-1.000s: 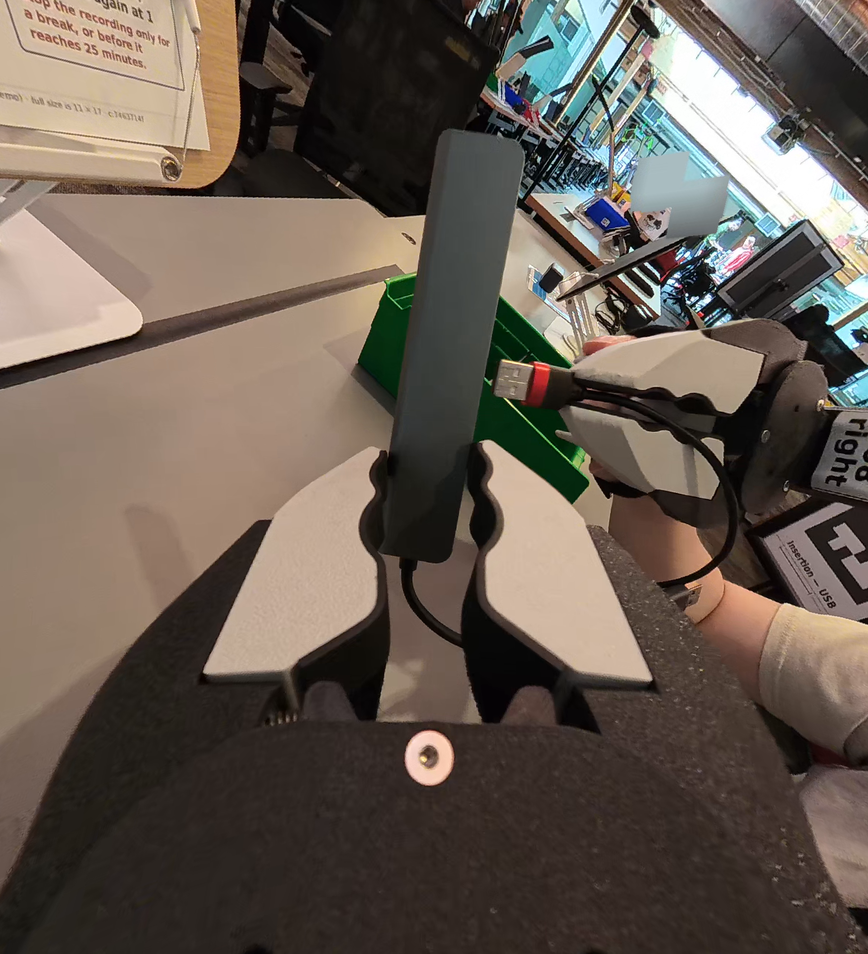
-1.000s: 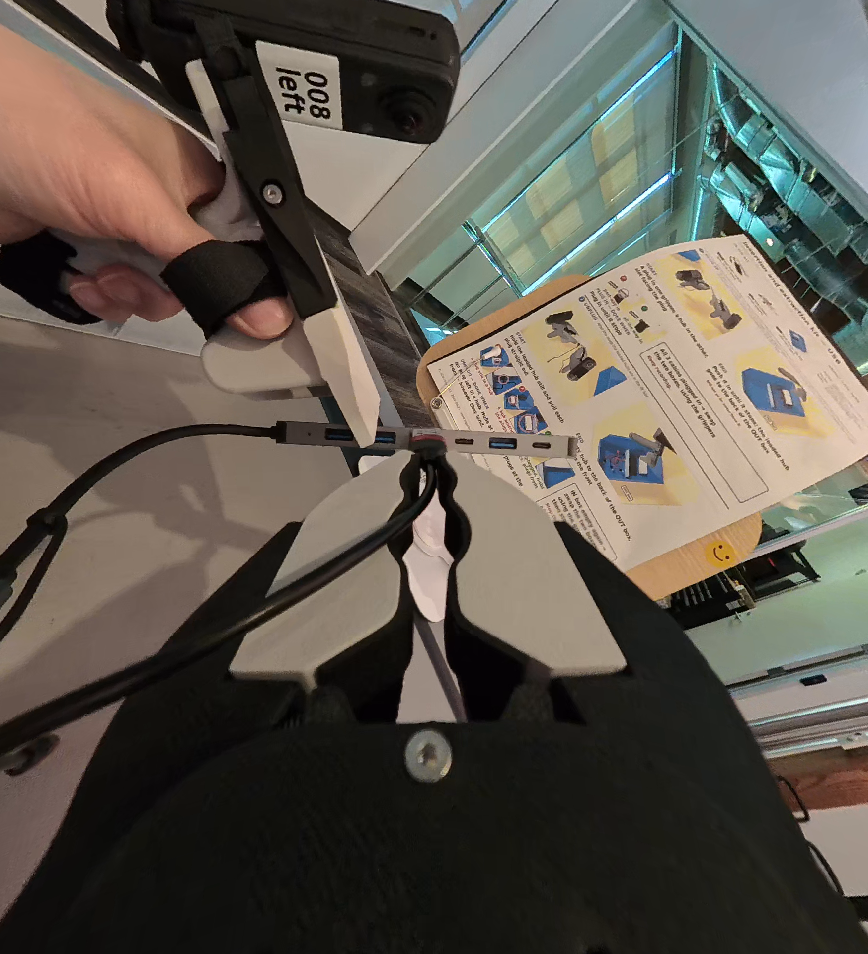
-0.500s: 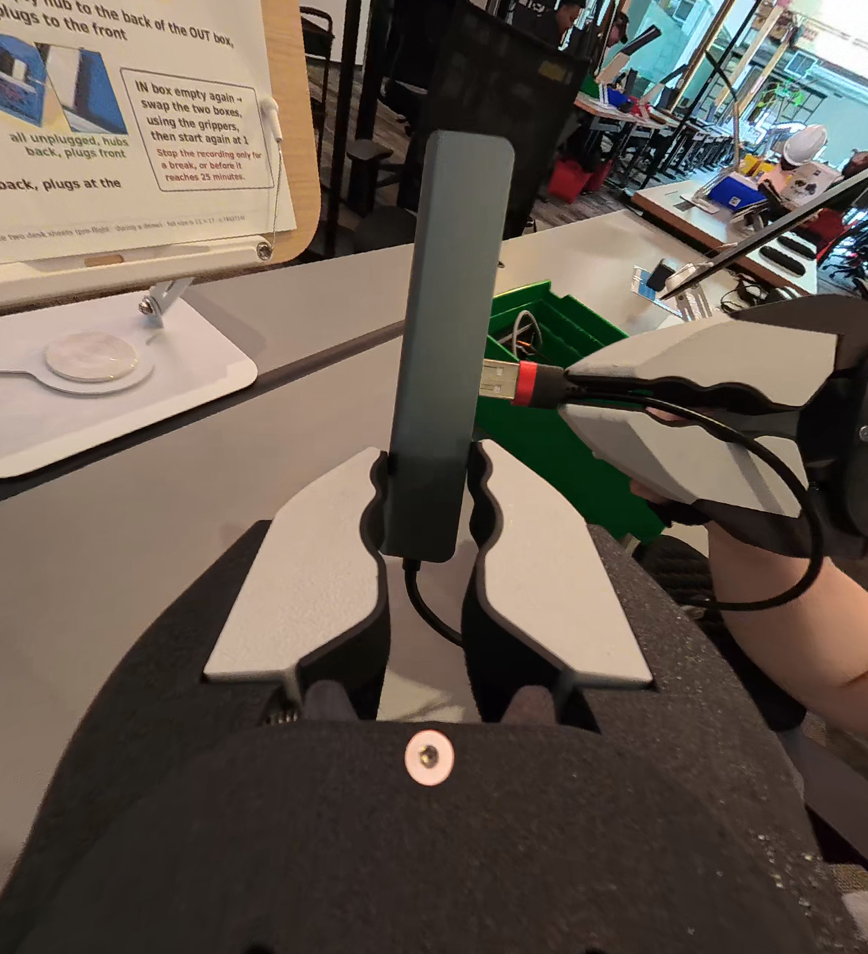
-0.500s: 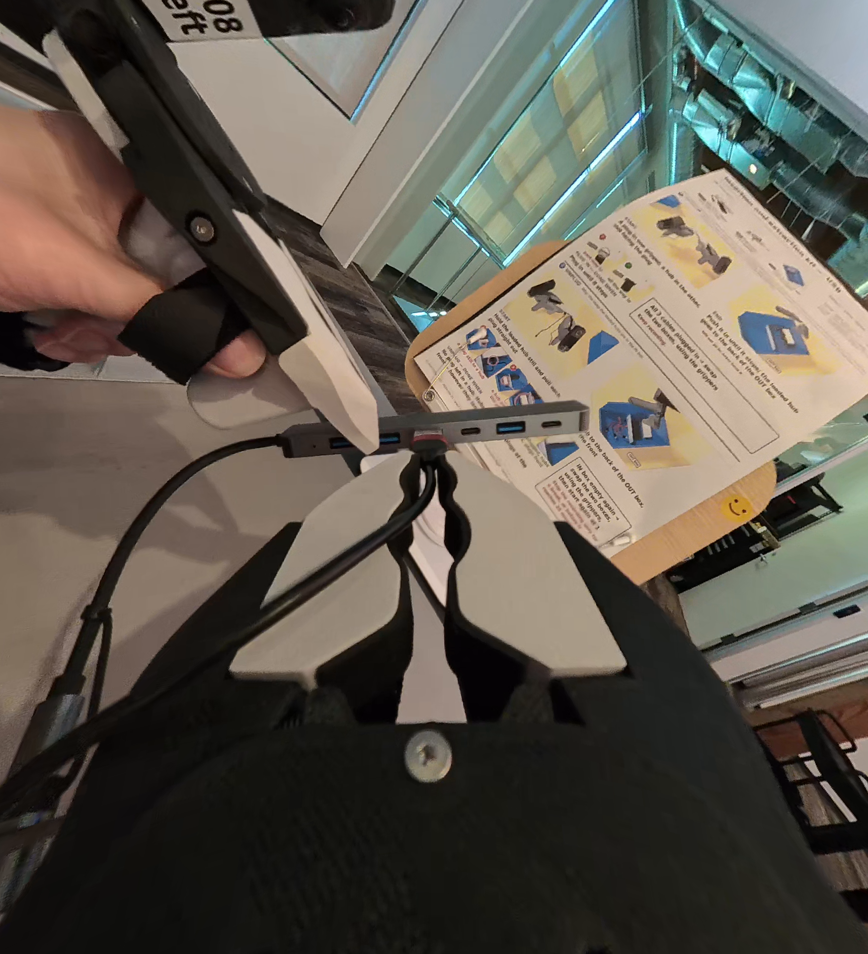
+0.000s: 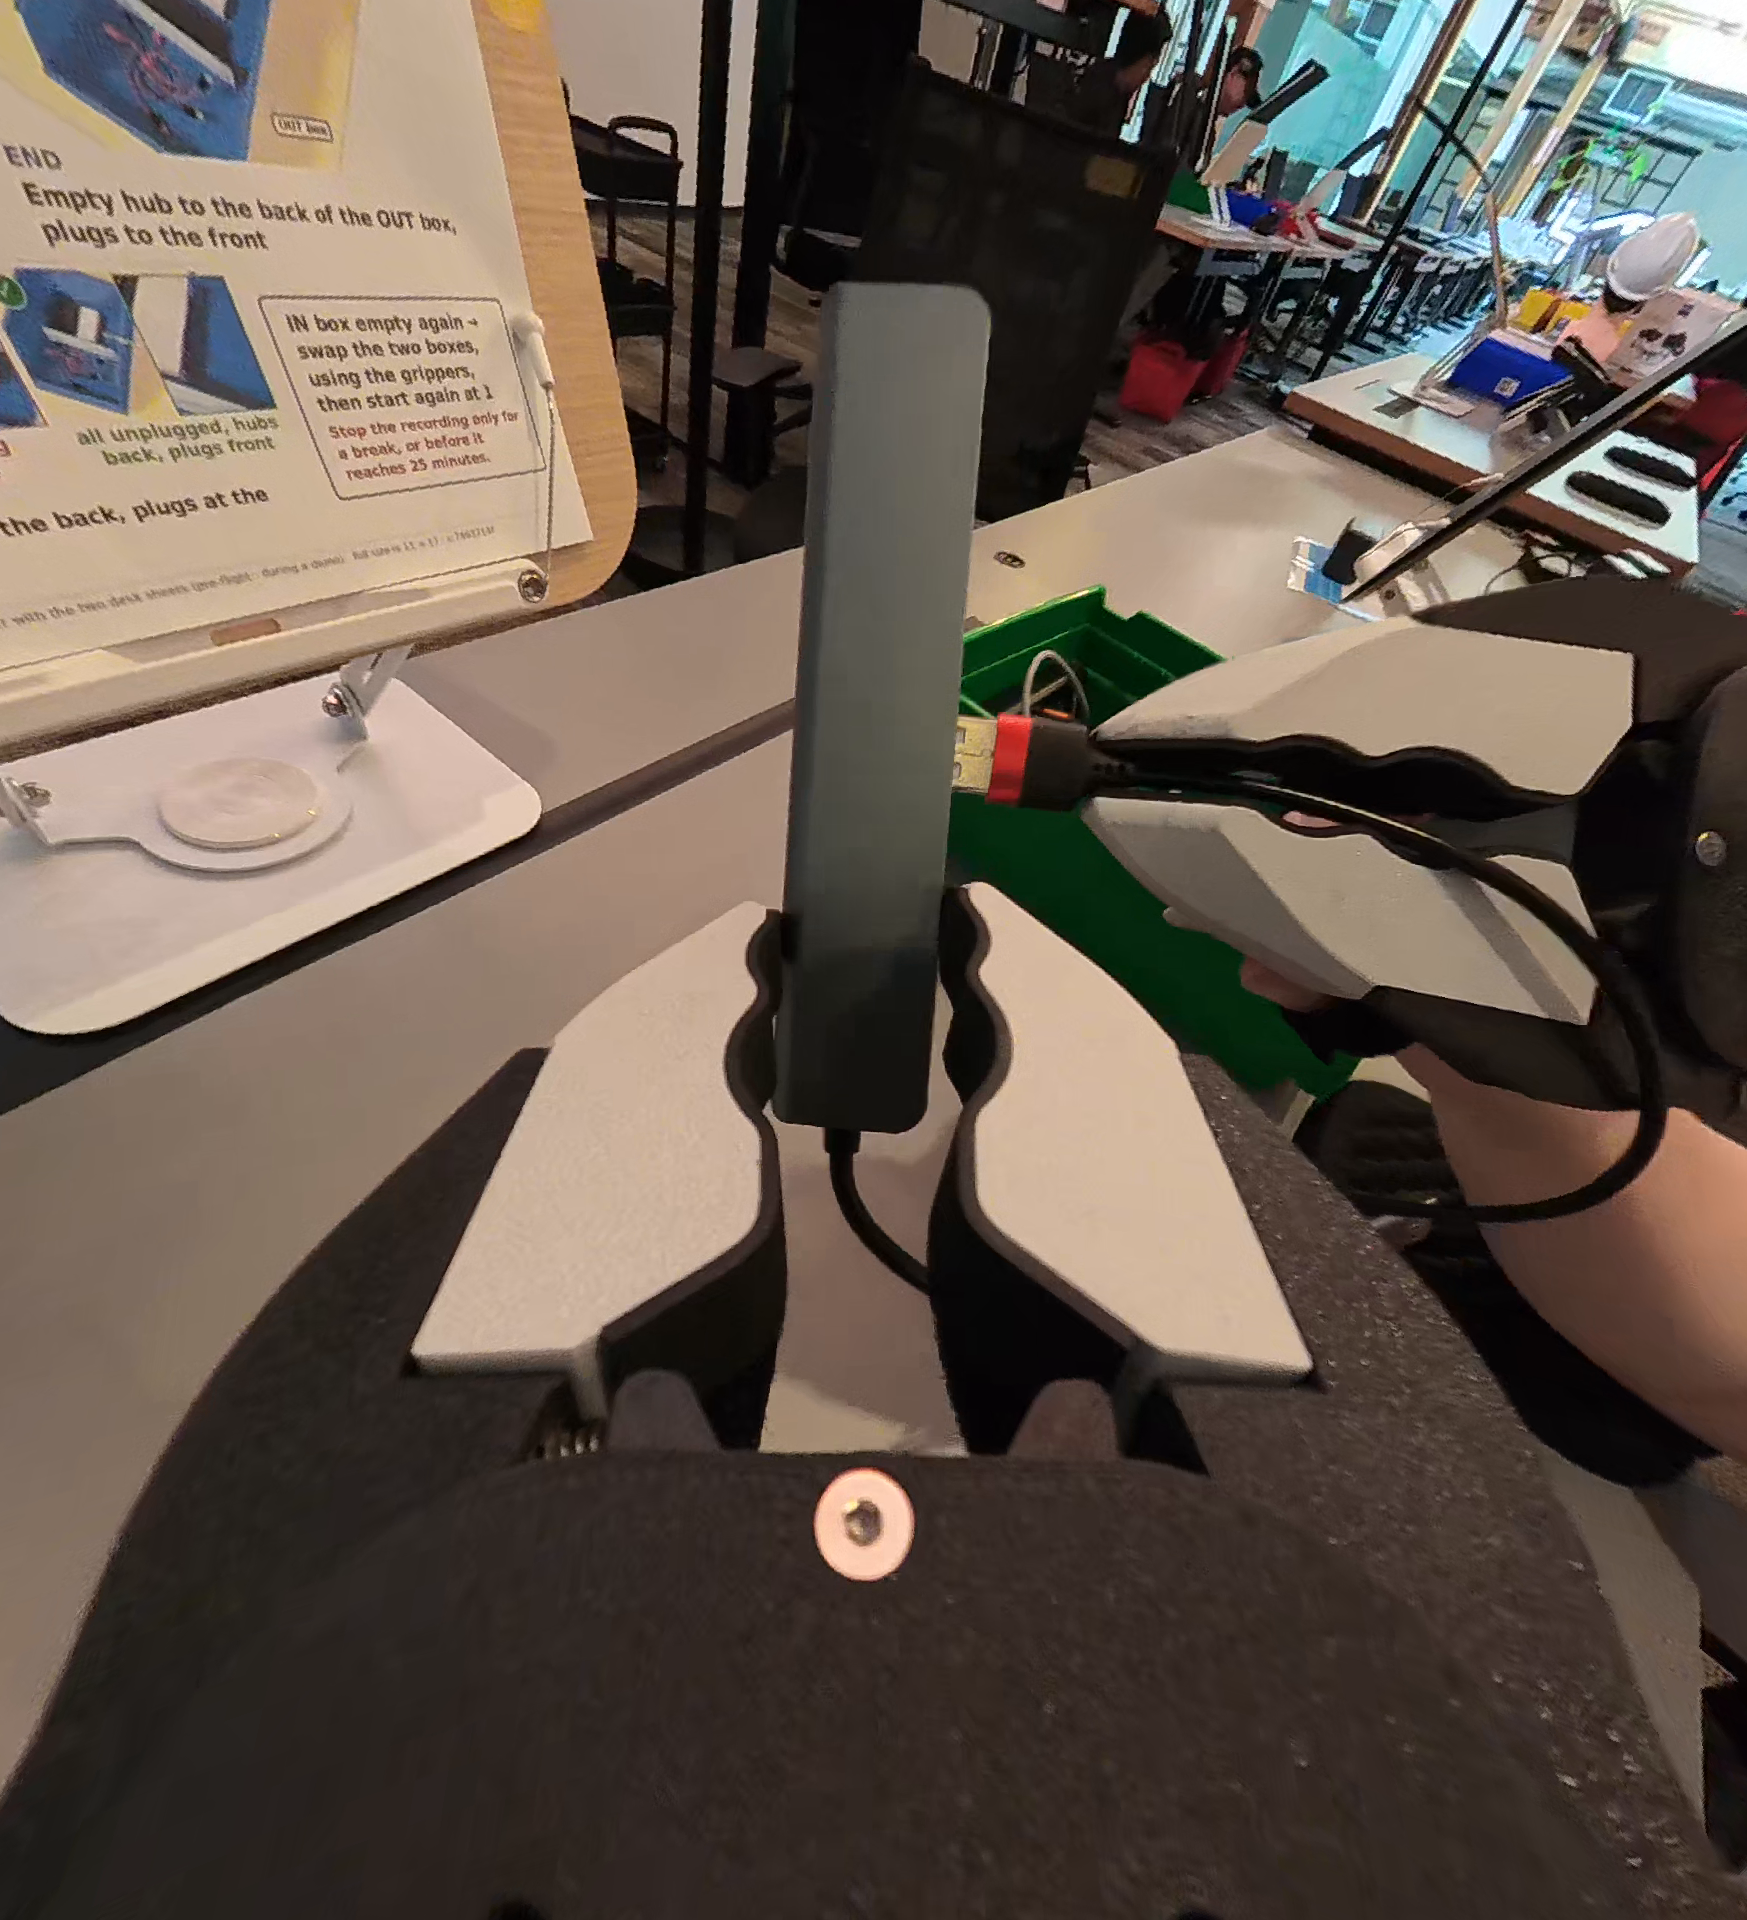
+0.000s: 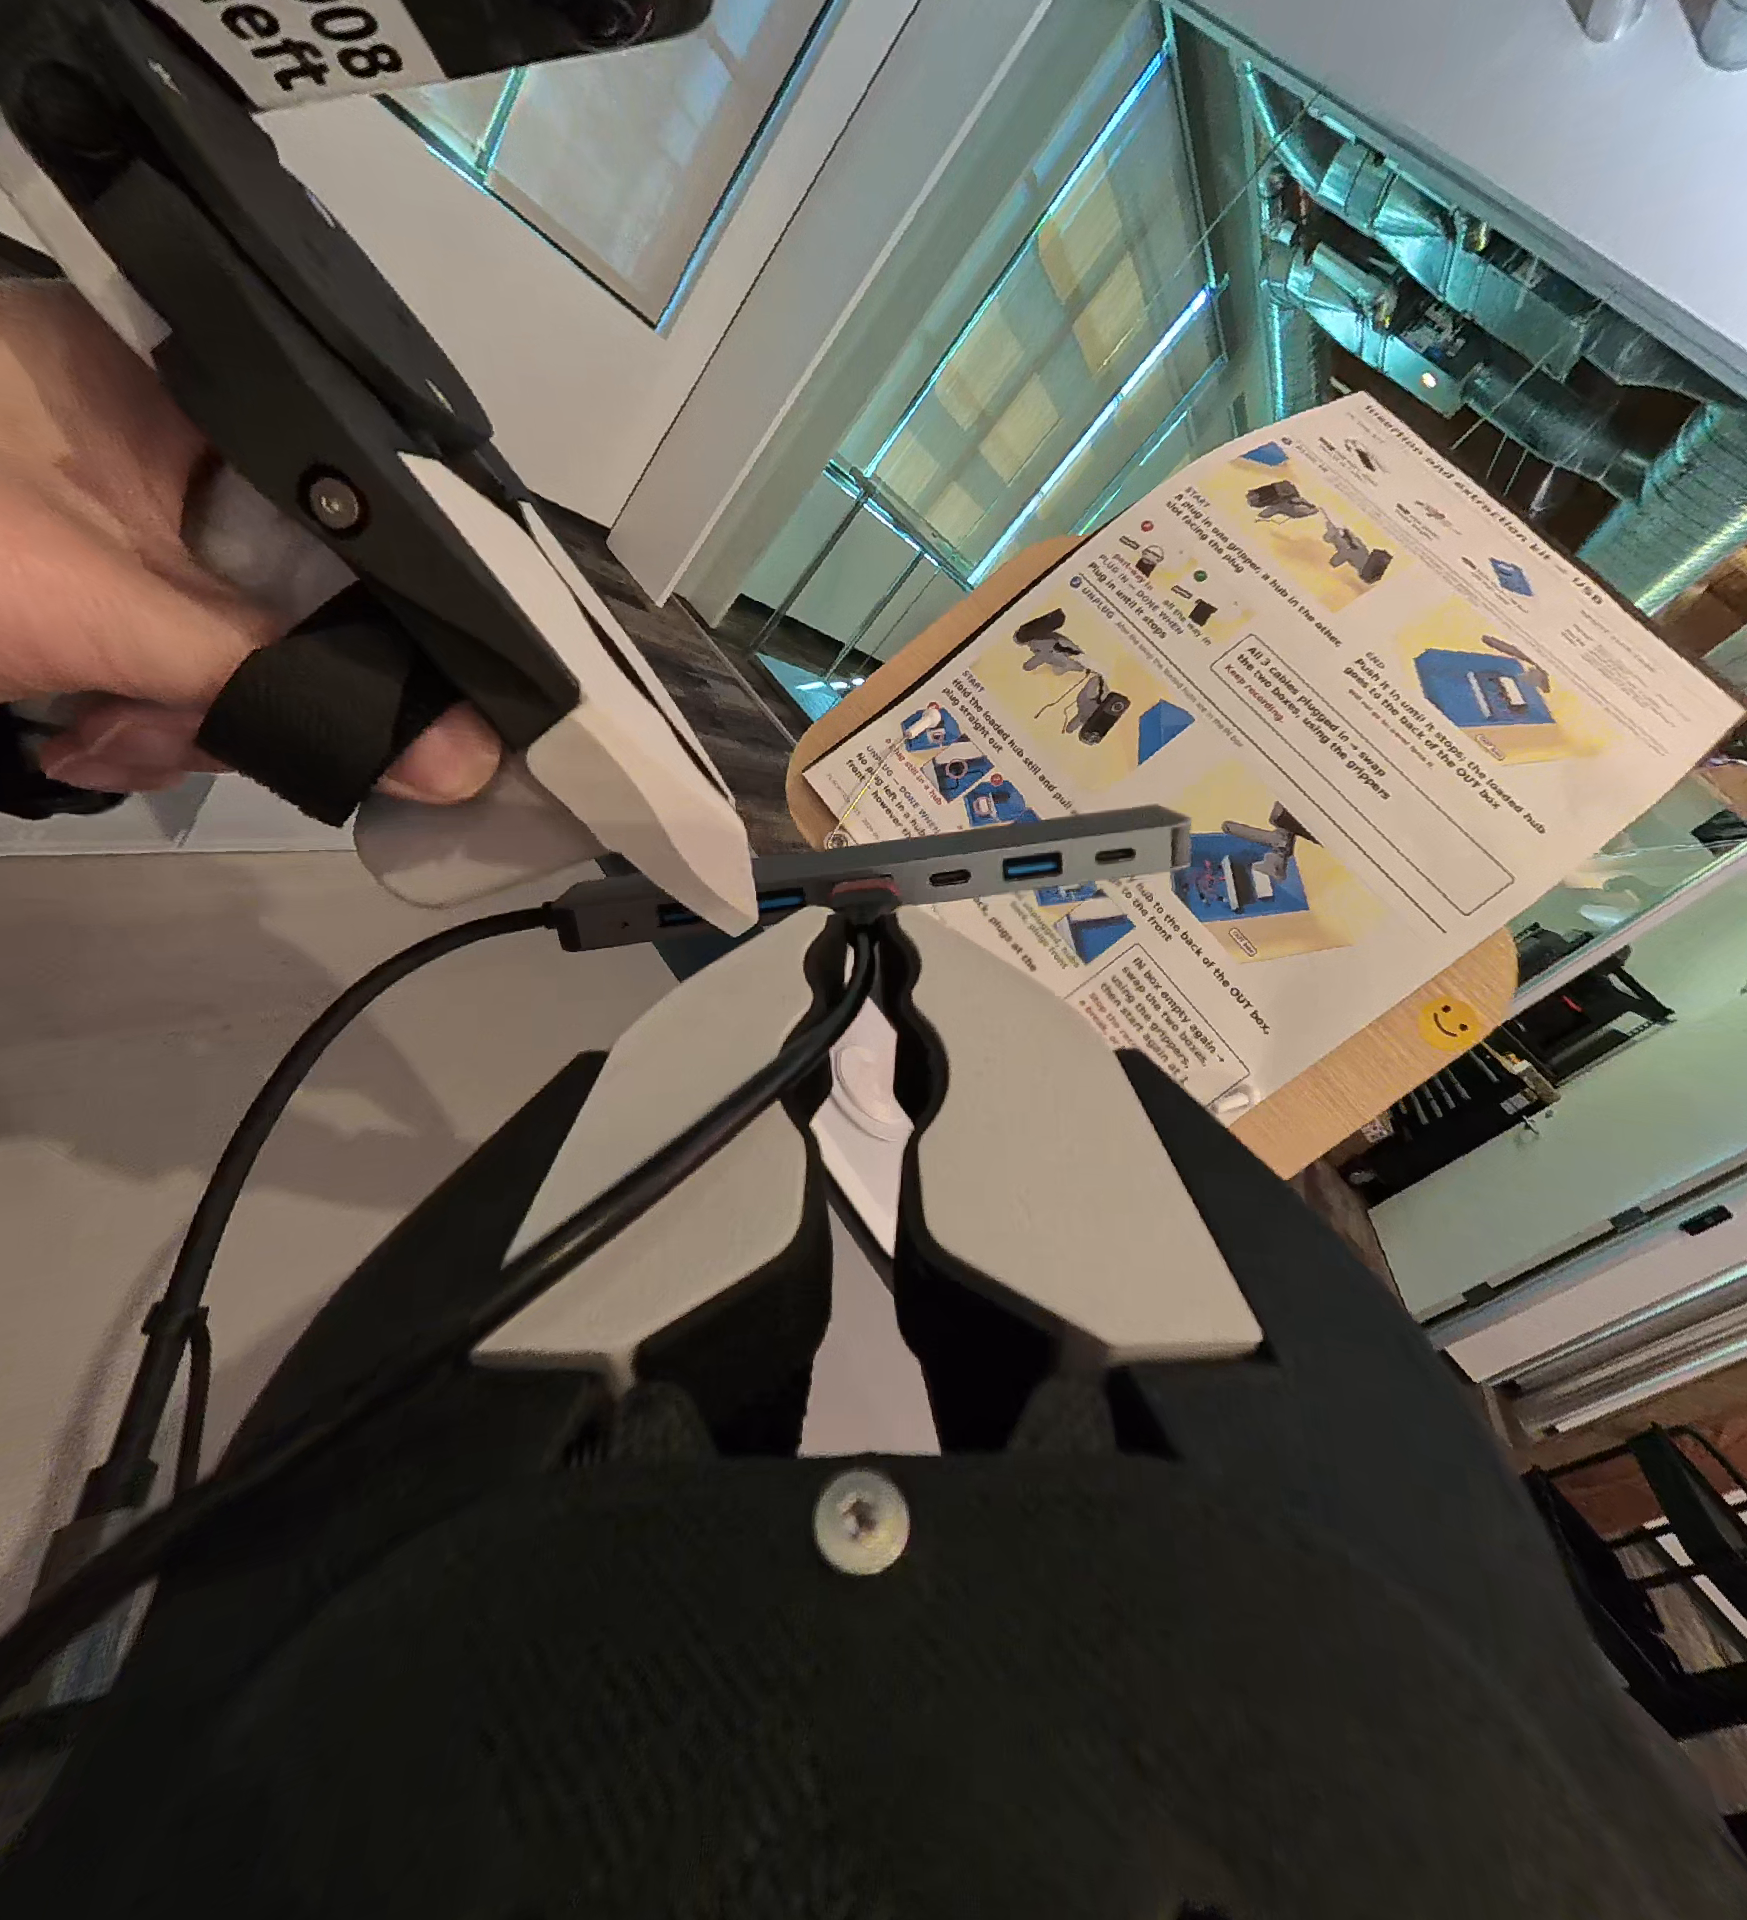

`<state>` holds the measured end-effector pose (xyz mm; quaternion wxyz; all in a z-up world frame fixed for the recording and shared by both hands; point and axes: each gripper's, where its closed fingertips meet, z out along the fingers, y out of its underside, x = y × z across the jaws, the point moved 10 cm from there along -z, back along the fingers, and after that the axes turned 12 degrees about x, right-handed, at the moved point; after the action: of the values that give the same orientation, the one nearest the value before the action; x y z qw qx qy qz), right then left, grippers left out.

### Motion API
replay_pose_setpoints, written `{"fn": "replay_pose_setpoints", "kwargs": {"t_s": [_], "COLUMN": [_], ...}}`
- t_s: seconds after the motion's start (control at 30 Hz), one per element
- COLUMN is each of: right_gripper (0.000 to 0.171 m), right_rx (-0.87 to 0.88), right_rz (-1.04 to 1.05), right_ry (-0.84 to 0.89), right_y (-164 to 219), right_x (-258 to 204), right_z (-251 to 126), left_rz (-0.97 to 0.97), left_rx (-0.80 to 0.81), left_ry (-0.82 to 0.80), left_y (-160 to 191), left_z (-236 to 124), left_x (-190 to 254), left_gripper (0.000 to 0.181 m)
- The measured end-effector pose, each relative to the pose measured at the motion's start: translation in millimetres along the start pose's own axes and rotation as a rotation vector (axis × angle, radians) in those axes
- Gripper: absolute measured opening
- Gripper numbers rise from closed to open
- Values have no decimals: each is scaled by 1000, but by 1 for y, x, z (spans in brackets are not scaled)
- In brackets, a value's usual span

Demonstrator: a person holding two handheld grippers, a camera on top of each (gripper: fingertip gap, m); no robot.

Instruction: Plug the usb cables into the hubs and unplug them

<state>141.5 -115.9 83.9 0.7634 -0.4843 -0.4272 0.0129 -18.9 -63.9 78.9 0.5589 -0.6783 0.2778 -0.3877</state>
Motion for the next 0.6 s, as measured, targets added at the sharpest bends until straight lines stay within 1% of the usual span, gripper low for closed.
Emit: {"fn": "replay_pose_setpoints", "kwargs": {"t_s": [0.07, 0.2, 0.37, 0.47, 0.53, 0.6], "right_gripper": [7, 7, 7, 7, 7, 7], "right_rx": [14, 32, 85, 93, 123, 175], "right_rz": [0, -5, 74, 33, -5, 6], "right_ry": [0, -10, -41, -57, -69, -84], "right_y": [-1, -2, -1, -2, -6, -13], "right_x": [2, 4, 13, 14, 17, 23], "right_z": [-2, -4, -8, -10, -14, -21], "left_rz": [17, 127, 212, 250, 214, 139], "left_rx": [14, 15, 9, 8, 21, 59], "left_ry": [8, -8, 1, 0, 62, 173], "left_y": [-1, -4, -3, -3, -7, -13], "left_z": [-1, -2, 1, 2, -1, -7], "left_x": [2, 9, 17, 20, 20, 20], "left_gripper": [29, 29, 28, 29, 29, 30]}}
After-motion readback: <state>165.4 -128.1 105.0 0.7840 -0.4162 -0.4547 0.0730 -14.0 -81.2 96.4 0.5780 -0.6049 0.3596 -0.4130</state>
